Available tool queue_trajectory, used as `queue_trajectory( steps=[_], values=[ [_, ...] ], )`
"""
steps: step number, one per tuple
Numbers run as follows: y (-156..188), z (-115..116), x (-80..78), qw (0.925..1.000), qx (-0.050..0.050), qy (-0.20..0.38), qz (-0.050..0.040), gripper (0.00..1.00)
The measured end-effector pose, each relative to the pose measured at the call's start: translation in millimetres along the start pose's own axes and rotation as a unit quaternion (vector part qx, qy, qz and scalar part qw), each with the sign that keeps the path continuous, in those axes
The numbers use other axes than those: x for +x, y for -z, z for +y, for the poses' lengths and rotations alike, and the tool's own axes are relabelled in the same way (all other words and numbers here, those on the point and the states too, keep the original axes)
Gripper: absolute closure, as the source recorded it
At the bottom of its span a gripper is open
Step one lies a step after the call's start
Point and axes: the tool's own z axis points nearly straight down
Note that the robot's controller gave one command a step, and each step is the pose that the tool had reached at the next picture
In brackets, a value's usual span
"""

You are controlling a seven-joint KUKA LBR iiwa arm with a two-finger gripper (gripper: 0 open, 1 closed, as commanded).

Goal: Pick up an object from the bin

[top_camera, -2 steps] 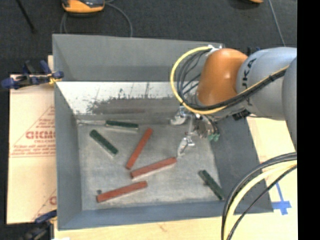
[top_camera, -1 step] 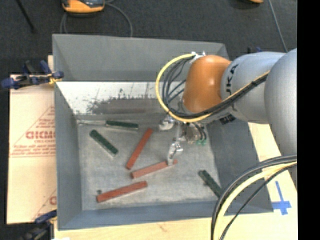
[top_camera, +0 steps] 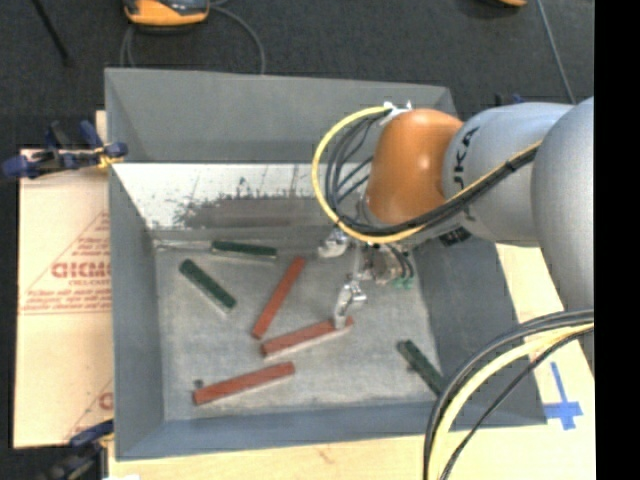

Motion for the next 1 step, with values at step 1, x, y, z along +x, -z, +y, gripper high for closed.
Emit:
queue_trajectory(
  steps=[1],
  values=[
    [1.2,-0.4,2.0,1.0000,0.000,-0.004,0.0001,0.00]
  ],
)
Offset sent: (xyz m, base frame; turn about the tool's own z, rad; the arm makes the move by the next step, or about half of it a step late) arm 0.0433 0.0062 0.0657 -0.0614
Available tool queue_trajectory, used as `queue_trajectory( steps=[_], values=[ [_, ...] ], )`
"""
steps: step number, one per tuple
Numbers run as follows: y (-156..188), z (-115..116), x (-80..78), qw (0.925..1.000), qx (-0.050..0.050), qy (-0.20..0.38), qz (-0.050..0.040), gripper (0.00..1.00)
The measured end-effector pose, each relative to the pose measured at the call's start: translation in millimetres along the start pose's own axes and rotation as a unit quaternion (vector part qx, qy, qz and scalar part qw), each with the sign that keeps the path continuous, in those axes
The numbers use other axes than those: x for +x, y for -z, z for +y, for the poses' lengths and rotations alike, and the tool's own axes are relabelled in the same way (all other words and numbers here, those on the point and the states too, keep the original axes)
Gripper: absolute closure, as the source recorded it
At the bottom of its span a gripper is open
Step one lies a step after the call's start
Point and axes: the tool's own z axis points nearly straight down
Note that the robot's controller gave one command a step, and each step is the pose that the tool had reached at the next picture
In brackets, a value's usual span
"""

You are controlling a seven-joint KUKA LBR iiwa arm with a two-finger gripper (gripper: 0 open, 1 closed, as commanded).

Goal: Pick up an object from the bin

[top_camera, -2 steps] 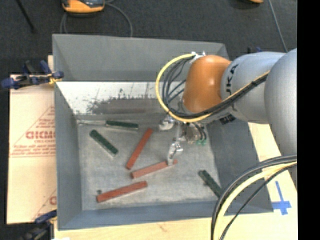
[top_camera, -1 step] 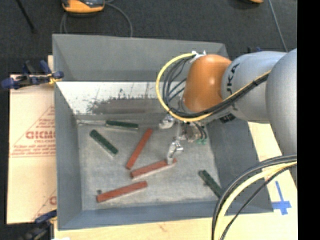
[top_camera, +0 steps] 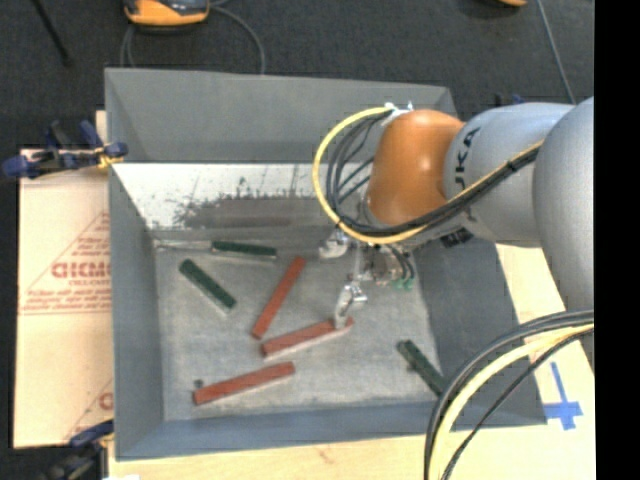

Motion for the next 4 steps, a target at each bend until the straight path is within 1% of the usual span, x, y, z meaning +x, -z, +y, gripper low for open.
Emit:
queue_trajectory(
  steps=[1,2,3,4],
  values=[
    [28,2,-18.5,0.9998,0.000,0.020,0.0014,0.00],
    [7,55,47.7,0.9977,0.000,0.067,0.0007,1.00],
    [4,56,47.2,0.9977,0.000,0.067,-0.0043,0.00],
    [4,56,47.3,0.9977,0.000,0.068,-0.0041,0.00]
  ],
)
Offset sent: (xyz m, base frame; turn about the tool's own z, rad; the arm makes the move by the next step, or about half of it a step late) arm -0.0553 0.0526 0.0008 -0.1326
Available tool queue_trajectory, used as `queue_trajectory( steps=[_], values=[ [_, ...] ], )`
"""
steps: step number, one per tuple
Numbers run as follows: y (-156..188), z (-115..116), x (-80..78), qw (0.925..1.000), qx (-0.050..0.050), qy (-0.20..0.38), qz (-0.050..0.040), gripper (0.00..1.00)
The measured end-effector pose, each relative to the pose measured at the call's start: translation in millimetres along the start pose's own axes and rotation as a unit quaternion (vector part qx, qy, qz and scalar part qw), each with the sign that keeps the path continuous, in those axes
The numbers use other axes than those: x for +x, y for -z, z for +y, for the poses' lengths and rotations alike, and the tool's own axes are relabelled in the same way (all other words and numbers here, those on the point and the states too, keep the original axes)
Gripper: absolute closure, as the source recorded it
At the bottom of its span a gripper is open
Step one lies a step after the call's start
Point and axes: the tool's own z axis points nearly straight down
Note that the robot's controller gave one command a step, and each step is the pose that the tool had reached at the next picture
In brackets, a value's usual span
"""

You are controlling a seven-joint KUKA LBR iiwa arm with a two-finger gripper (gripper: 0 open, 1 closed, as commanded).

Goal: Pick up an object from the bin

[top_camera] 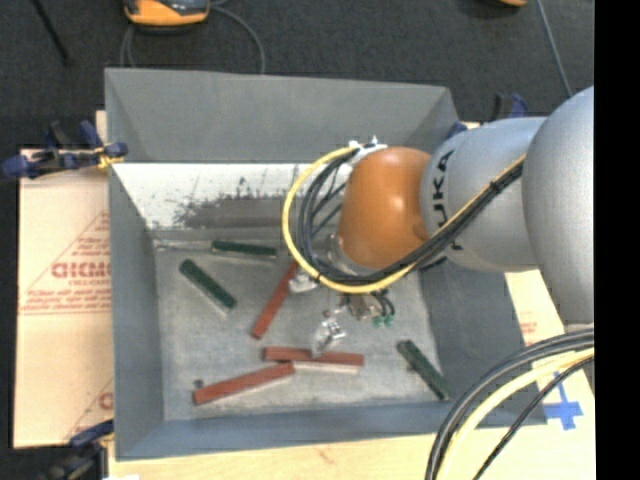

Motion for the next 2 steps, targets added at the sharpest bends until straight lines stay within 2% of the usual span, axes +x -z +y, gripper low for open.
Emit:
queue_trajectory(
  steps=[1,2],
  values=[
    [-13.6,4.0,61.7,0.9991,-0.001,-0.041,0.0050,1.00],
    [-13.6,4.0,61.7,0.9991,-0.001,-0.041,0.0050,1.00]
  ],
)
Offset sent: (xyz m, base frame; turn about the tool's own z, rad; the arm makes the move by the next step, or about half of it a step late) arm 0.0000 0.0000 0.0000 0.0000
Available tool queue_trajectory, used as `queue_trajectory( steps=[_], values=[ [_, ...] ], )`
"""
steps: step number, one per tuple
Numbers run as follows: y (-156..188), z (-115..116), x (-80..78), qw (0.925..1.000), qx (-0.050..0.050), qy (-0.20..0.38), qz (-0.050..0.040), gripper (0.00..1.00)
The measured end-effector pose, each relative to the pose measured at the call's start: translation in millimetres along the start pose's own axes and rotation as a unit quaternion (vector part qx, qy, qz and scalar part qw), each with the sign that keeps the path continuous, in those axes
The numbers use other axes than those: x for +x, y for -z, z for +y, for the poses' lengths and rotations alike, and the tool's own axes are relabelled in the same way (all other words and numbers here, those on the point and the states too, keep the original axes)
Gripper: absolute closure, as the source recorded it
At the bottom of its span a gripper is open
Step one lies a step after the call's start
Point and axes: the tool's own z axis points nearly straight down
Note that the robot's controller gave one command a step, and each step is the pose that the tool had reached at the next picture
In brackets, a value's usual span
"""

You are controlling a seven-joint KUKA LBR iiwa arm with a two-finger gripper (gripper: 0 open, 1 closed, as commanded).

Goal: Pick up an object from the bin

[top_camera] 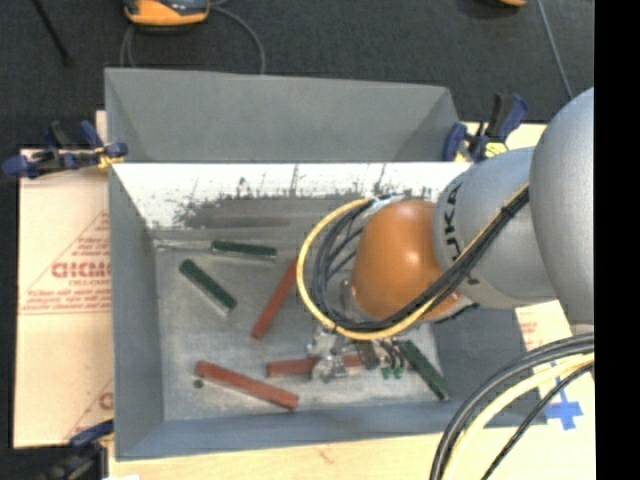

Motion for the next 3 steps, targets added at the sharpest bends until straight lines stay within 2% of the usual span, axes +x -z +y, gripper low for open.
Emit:
queue_trajectory(
  steps=[2,3],
  values=[
    [43,5,-9.0,0.9999,0.000,0.010,-0.0026,1.00],
    [187,3,-15.1,0.9994,0.001,0.035,-0.0018,1.00]
  ],
)
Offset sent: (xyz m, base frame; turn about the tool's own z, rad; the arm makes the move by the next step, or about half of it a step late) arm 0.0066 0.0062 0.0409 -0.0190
